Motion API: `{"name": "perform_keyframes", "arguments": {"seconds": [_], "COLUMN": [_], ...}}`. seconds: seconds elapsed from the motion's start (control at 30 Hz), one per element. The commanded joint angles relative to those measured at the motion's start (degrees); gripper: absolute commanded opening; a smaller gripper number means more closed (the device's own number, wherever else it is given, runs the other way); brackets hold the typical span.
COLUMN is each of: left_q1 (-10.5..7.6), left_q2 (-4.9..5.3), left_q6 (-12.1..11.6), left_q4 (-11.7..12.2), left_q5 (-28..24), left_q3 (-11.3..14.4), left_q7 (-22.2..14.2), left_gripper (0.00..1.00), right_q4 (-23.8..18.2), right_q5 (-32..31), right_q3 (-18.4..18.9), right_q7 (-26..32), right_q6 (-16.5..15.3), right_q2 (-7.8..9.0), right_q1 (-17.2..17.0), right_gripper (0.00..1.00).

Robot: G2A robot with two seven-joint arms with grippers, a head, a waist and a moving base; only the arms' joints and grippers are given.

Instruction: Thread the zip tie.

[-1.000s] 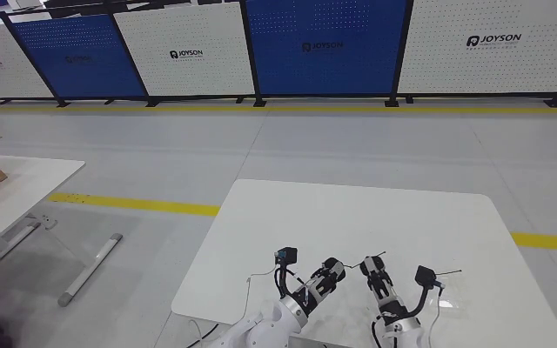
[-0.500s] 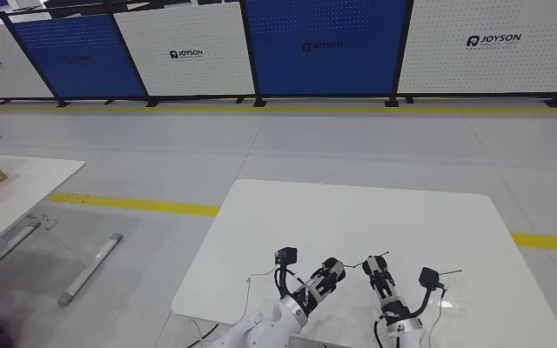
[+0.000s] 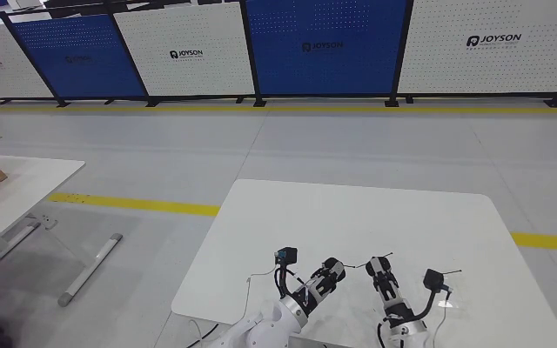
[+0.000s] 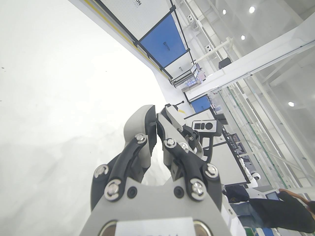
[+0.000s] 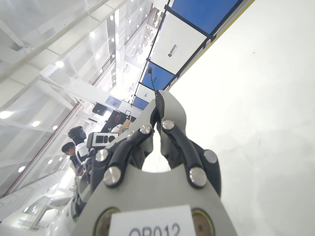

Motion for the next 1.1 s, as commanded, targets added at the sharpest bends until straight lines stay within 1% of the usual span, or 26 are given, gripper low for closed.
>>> {"name": "perform_keyframes", "arguments": {"seconds": [0.0, 0.47, 0.83, 1.07], "left_q1": [0.00, 0.00, 0.00, 0.00], "left_q2": [0.00, 0.00, 0.00, 0.00], "left_q6": [0.00, 0.00, 0.00, 0.00], "left_q4": [0.00, 0.00, 0.00, 0.00], "left_q5": [0.00, 0.00, 0.00, 0.00], "left_q3": [0.00, 0.00, 0.00, 0.00], "left_q7": [0.00, 0.00, 0.00, 0.00], "left_gripper": [0.00, 0.00, 0.00, 0.00], "right_q4": [0.18, 0.74, 0.56, 0.56], "right_q5": [0.12, -0.93, -0.75, -1.06], "right_q3": [-0.03, -0.64, -0.78, -0.80], "right_q7": [-0.02, 0.02, 0.45, 0.93], "right_q6": [0.18, 1.19, 0.77, 1.38], "right_q2": [-0.05, -0.28, -0.38, -0.41], "right_q1": [0.21, 0.74, 0.66, 0.56], "right_gripper": [0.00, 0.00, 0.00, 0.00]}}
